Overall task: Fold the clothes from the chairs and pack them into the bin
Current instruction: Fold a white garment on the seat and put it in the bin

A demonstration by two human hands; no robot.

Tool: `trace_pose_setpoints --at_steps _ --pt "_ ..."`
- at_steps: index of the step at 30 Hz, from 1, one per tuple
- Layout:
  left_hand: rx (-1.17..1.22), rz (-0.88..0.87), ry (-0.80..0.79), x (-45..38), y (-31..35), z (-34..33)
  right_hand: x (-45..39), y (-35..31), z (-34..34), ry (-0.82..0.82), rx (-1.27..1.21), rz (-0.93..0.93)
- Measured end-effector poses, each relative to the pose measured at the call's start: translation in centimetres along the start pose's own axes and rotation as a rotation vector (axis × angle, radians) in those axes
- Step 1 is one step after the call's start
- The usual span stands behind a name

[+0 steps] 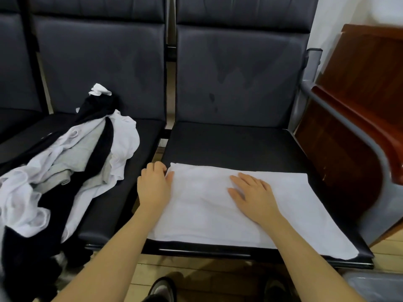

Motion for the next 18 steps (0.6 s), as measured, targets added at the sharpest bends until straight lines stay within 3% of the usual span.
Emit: trace_pose_setpoints --at_steps 2,5,7,9,12,16,18 --pt "0.049 -0.14 -0.074 0.4 1.3 0.3 0.5 0.1 0.2 -0.015 0.013 0.01" --pt "-0.051 -0.419 -0.436 2.1 3.0 -1.1 1.3 0.6 -0.1 -0.08 0.022 0.004" --pt "-0.185 -0.325 -0.612 2.4 2.0 -2.5 1.6 1.3 -0.3 -0.126 0.038 -0.012" --pt "-0.194 -0.154 -0.583 2.0 0.7 -2.5 1.9 1.8 -0.3 -0.15 0.049 -0.018" --pt "-0.179 -0.028 -0.527 2.2 0.2 -2.0 2.1 2.0 -0.3 -0.152 0.049 -0.016" --pt "-0.14 0.082 -0.172 2.7 1.1 -0.2 2.3 1.8 0.2 -0.115 0.037 0.014" --pt "-0.164 0.061 -0.131 2.6 1.1 0.1 2.3 1.4 0.5 -0.119 0.022 0.062"
Point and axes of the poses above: each hand's wrist, its own x-axis away from the middle knuckle, its own z-axis out of the back of the hand, y = z × x, the point moved 4 cm from there along -x, towards the middle knuckle, and after that the axes turned 1 degree about -y, right-handed, at the moved point
